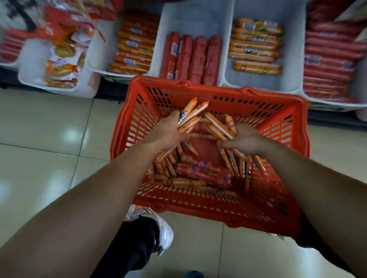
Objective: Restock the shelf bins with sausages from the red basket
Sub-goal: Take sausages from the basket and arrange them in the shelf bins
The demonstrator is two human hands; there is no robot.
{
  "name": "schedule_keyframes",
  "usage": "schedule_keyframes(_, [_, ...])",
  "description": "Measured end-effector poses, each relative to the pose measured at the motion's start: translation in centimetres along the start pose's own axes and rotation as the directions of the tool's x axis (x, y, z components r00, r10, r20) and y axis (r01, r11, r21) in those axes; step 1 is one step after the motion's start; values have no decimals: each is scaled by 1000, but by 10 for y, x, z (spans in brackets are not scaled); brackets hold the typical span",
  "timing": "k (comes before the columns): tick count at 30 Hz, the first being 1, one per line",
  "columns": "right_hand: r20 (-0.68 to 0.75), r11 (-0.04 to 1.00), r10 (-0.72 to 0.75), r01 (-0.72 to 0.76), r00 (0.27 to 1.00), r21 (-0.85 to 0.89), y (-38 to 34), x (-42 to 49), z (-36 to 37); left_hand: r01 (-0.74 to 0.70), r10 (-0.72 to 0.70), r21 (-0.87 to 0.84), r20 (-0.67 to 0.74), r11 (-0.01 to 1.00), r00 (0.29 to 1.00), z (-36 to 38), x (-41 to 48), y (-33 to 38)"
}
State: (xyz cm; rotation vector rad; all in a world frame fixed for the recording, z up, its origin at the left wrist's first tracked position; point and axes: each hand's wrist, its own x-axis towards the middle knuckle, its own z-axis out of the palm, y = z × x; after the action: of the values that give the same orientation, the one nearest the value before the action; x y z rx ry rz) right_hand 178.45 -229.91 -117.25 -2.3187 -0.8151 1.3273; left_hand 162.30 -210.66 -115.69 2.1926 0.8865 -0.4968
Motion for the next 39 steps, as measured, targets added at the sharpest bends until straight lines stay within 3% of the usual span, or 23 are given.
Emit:
schedule_keyframes(5, [-48,997,-49,52,998,55,-31,-49,-48,-3,3,-1,-36,1000,999,-52,-42,19])
schedule_keyframes(12, [-250,986,-152,163,956,24,-84,-102,-127,-120,130,109,-93,987,987,-125,-93,56])
schedule_keyframes(16, [-296,970,-223,240,929,25,-111,-115,-174,-152,167,139,-108,979,980,-149,-101,76])
schedule_keyframes(19, [-350,976,-192,215,917,30,-122,-104,-198,-162,180,122,-153,979,972,-154,-94,86])
schedule_keyframes(28, [-317,970,-185,224,930,93,-118,-19,-211,-146,132,-53,-214,988,968,-141,-20,91])
schedule_keyframes(39, [-228,982,-165,182,960,54,-40,76,-190,-150,100,-128,-331,980,938,-115,56,74])
